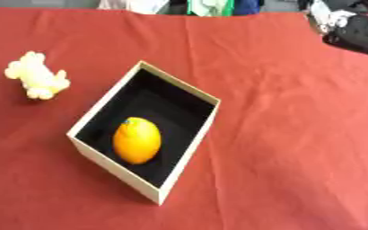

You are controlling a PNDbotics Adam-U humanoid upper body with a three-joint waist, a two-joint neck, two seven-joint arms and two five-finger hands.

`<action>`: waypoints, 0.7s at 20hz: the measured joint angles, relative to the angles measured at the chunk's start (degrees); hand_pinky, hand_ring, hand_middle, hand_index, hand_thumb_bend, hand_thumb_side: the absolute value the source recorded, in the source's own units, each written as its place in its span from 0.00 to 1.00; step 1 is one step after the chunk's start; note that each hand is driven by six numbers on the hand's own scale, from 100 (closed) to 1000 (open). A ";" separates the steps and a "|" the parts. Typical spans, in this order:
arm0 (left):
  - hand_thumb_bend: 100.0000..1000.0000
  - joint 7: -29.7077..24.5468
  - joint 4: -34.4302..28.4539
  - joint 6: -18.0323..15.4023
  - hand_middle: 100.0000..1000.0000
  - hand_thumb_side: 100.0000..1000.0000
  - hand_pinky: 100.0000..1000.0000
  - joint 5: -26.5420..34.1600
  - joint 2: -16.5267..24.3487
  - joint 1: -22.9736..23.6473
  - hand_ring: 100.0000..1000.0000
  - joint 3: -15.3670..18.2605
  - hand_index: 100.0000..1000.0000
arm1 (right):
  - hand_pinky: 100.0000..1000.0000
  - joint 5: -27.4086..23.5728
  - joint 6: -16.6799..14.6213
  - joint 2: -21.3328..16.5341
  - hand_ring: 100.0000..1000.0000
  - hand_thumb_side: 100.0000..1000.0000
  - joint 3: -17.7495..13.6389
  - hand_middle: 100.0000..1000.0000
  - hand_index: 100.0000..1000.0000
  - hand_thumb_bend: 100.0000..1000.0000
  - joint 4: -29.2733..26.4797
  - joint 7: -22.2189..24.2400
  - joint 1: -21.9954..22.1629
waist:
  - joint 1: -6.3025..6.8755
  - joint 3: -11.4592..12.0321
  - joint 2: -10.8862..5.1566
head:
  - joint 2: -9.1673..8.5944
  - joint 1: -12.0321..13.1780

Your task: Pick up objects on the table and place them in the box.

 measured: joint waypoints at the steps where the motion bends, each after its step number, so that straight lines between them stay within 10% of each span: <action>1: 0.18 -0.34 1.55 -0.73 0.81 0.74 0.74 -0.21 -0.50 -1.02 0.86 -0.37 0.89 | 0.77 -0.03 0.07 0.14 0.69 0.62 -0.04 0.56 0.98 0.00 0.00 -0.02 0.00 | 0.01 -0.07 -0.04 | 0.00 0.14; 14: 0.47 0.25 14.89 -7.58 0.79 0.47 0.74 -11.06 -6.95 -9.42 0.87 -3.16 0.92 | 0.76 -0.77 0.61 1.84 0.68 0.65 -0.31 0.55 0.98 0.00 0.00 -0.20 -0.81 | 0.13 -1.38 -0.27 | -0.25 1.80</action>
